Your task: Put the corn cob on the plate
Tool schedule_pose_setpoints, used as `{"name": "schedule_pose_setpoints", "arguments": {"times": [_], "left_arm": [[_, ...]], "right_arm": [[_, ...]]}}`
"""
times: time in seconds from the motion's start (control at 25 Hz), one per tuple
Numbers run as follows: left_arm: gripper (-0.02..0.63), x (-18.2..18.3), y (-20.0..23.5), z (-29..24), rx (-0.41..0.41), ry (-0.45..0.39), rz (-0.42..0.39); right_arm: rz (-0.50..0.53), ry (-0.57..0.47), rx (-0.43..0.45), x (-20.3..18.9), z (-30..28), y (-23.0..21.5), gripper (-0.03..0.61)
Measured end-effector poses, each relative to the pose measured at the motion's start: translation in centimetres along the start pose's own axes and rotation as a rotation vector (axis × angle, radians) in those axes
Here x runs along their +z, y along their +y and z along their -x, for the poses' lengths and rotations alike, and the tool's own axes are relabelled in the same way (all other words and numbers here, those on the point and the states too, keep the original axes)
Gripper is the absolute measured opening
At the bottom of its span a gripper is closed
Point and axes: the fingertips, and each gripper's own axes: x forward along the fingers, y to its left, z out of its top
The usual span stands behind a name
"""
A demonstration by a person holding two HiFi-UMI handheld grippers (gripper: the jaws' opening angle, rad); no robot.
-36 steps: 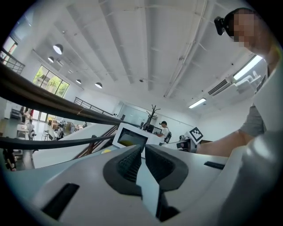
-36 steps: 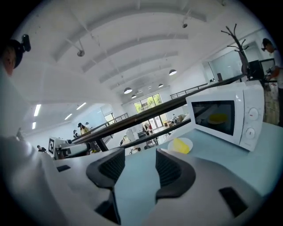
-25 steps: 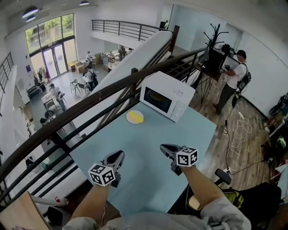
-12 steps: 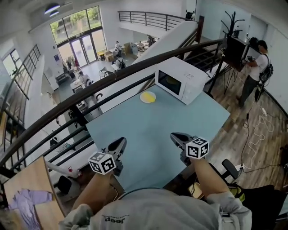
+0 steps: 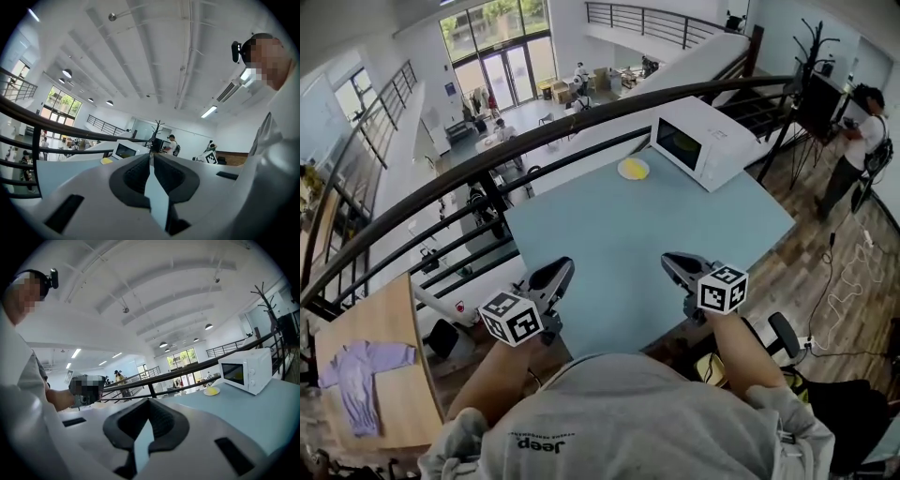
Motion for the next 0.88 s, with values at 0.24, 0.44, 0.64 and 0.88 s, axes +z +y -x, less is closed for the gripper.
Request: {"name": "schedule_pose_setpoints", "arguments": {"times": [0.24, 0.44, 0.64, 0.88], "left_arm": [[0.044, 1.6, -0.7, 3.1, -0.089, -0.02, -0.037], [0.044, 2.1, 1.3, 6.6, -0.124, -0.005, -0.04], [0.044, 2.6, 4.5, 10.2, -0.125, 0.007, -0.057], [0.029, 3.1, 6.5, 11.4, -0.16, -0.021, -0.027]], "right_arm": [[0.031, -0.013, -0.043, 1.7, 1.1, 4.1, 0.017], [-0.026, -0.051, -0.089, 0.8, 0.5, 7.2, 0.017], [-0.024, -0.063, -0.104, 0.7, -2.3, 10.5, 0.017], [0.039, -0.038, -0.11, 1.5, -3.5, 12.7, 0.017]]}}
